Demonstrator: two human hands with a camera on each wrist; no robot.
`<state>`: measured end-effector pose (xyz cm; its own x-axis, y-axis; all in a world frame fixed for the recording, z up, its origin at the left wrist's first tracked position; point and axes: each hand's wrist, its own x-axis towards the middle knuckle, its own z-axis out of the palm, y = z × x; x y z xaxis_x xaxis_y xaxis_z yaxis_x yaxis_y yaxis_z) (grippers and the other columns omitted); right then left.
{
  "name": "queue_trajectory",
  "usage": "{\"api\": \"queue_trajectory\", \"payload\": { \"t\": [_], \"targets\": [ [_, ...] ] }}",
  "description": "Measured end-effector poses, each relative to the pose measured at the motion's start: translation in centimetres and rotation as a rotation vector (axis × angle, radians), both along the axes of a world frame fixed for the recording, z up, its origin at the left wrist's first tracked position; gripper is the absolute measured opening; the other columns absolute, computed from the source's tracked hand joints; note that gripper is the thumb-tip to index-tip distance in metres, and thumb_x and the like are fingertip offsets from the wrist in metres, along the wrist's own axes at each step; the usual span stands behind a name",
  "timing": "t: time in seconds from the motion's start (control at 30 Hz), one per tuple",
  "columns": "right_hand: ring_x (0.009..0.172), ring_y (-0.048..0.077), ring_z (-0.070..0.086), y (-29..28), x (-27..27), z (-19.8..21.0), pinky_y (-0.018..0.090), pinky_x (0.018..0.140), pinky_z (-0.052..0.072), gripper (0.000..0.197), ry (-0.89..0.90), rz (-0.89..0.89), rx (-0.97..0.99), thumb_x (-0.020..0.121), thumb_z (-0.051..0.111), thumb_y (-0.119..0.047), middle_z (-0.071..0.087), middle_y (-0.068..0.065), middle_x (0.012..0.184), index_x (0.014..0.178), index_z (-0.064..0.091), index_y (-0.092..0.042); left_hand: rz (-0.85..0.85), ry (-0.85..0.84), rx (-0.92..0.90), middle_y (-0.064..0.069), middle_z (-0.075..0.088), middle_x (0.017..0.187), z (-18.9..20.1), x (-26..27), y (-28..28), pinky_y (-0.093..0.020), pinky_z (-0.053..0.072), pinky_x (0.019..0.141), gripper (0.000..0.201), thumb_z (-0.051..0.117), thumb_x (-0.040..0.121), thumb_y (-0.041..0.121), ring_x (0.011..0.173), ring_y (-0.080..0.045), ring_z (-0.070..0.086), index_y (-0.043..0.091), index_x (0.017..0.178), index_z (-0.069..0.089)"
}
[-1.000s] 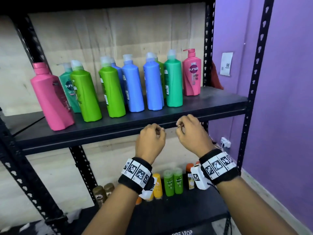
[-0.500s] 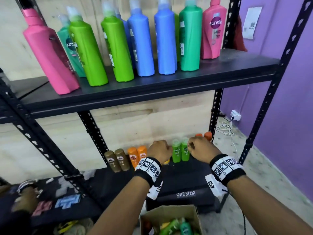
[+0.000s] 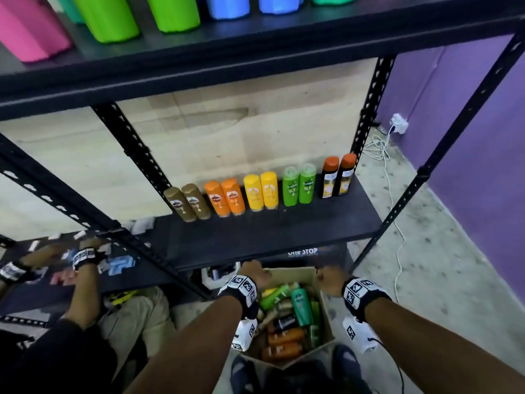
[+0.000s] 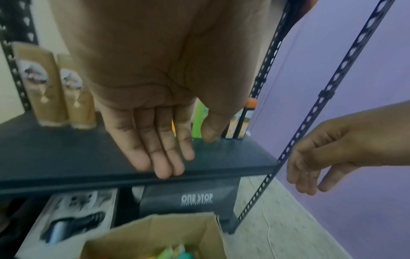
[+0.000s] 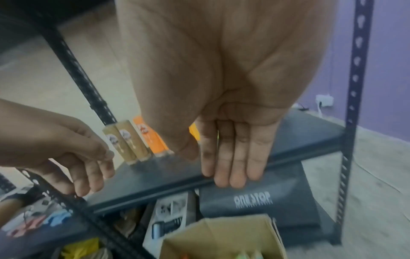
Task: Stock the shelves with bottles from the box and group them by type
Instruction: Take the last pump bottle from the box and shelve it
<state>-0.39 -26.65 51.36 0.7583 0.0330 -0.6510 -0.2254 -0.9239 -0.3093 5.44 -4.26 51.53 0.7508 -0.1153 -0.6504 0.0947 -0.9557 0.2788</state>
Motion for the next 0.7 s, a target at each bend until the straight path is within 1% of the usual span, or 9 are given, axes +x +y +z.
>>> {"api": "queue_trajectory", "payload": {
  "t": [0.07, 0.13, 0.23, 0.33, 0.4, 0.47, 0.53, 0.63, 0.7],
  "targets": [
    [0.086, 0.026, 0.06, -0.1, -1.7, -1.8, 0.028, 0.071, 0.041, 0.03, 0.066, -0.011, 0.026, 0.103, 0.041, -0.027, 0.069, 0.014, 0.098, 0.081, 0.057, -0.016, -0.023, 0.021, -0.001, -0.016, 0.066, 0.126, -1.9, -1.7, 0.5, -0.031, 0.049, 0.083, 0.047, 0.053, 0.098, 0.04, 0.114, -0.034, 0.064, 0.002, 0.124, 0.064],
    [0.088, 0.028, 0.061, -0.1, -3.1, -3.4, 0.028, 0.072, 0.04, 0.033, 0.117, -0.027, 0.024, 0.103, 0.041, -0.029, 0.064, 0.016, 0.097, 0.075, 0.051, -0.016, -0.024, 0.047, -0.004, -0.014, 0.063, 0.131, -3.8, -3.3, 1.0, -0.027, 0.044, 0.087, 0.046, 0.049, 0.101, 0.037, 0.12, -0.032, 0.061, 0.006, 0.133, 0.06],
    [0.097, 0.03, 0.062, 0.2, -4.3, -5.4, 0.029, 0.076, 0.042, 0.029, 0.174, -0.049, 0.009, 0.103, 0.042, -0.028, 0.063, 0.018, 0.1, 0.085, 0.055, -0.01, 0.029, 0.153, 0.037, -0.022, 0.06, 0.131, -6.3, -5.0, 1.5, -0.039, 0.05, 0.095, 0.053, 0.048, 0.101, 0.041, 0.118, -0.039, 0.06, 0.0, 0.132, 0.058],
    [0.087, 0.029, 0.057, 0.6, -4.9, -7.2, 0.029, 0.073, 0.04, 0.033, 0.211, -0.063, 0.035, 0.103, 0.046, -0.03, 0.059, 0.012, 0.084, 0.078, 0.057, -0.011, 0.008, 0.219, 0.065, -0.019, 0.059, 0.136, -8.4, -6.2, 1.5, -0.039, 0.048, 0.098, 0.053, 0.043, 0.104, 0.039, 0.124, -0.038, 0.057, 0.0, 0.137, 0.054],
    [0.083, 0.027, 0.054, 0.9, -4.9, -8.2, 0.029, 0.071, 0.04, 0.036, 0.242, -0.081, 0.065, 0.103, 0.046, -0.032, 0.058, 0.009, 0.078, 0.074, 0.057, -0.014, -0.008, 0.219, 0.058, -0.013, 0.062, 0.123, -9.9, -6.7, 1.4, -0.037, 0.049, 0.092, 0.047, 0.042, 0.105, 0.038, 0.119, -0.036, 0.06, 0.003, 0.131, 0.06],
    [0.085, 0.028, 0.057, 1.2, -4.9, -9.3, 0.03, 0.073, 0.043, 0.036, 0.271, -0.08, 0.08, 0.104, 0.043, -0.033, 0.067, 0.017, 0.097, 0.086, 0.063, -0.009, -0.016, 0.219, 0.066, -0.016, 0.065, 0.123, -10.8, -6.8, 1.1, -0.036, 0.048, 0.082, 0.043, 0.043, 0.104, 0.036, 0.113, -0.036, 0.062, 0.002, 0.123, 0.063],
    [0.092, 0.031, 0.061, 1.4, -5.0, -10.8, 0.029, 0.074, 0.041, 0.034, 0.308, -0.069, 0.085, 0.104, 0.04, -0.031, 0.067, 0.019, 0.106, 0.082, 0.057, -0.013, -0.047, 0.268, 0.052, -0.02, 0.061, 0.131, -12.7, -7.0, 0.7, -0.036, 0.047, 0.086, 0.045, 0.04, 0.105, 0.034, 0.118, -0.036, 0.06, 0.0, 0.128, 0.06],
    [0.092, 0.031, 0.059, 1.6, -4.9, -13.6, 0.029, 0.073, 0.037, 0.04, 0.337, -0.088, 0.083, 0.104, 0.043, -0.031, 0.059, 0.008, 0.085, 0.064, 0.045, -0.025, -0.044, 0.297, 0.059, -0.021, 0.059, 0.136, -15.9, -7.1, 0.1, -0.04, 0.046, 0.097, 0.046, 0.039, 0.105, 0.033, 0.124, -0.038, 0.056, 0.005, 0.14, 0.05],
    [0.087, 0.03, 0.057, 1.7, -5.4, -16.6, 0.029, 0.071, 0.035, 0.037, 0.335, -0.124, 0.083, 0.103, 0.043, -0.028, 0.056, 0.012, 0.085, 0.066, 0.044, -0.023, -0.011, 0.315, 0.049, -0.021, 0.06, 0.133, -18.7, -7.4, -0.2, -0.04, 0.047, 0.094, 0.05, 0.041, 0.104, 0.034, 0.12, -0.041, 0.058, 0.009, 0.148, 0.041]
  ]
}}
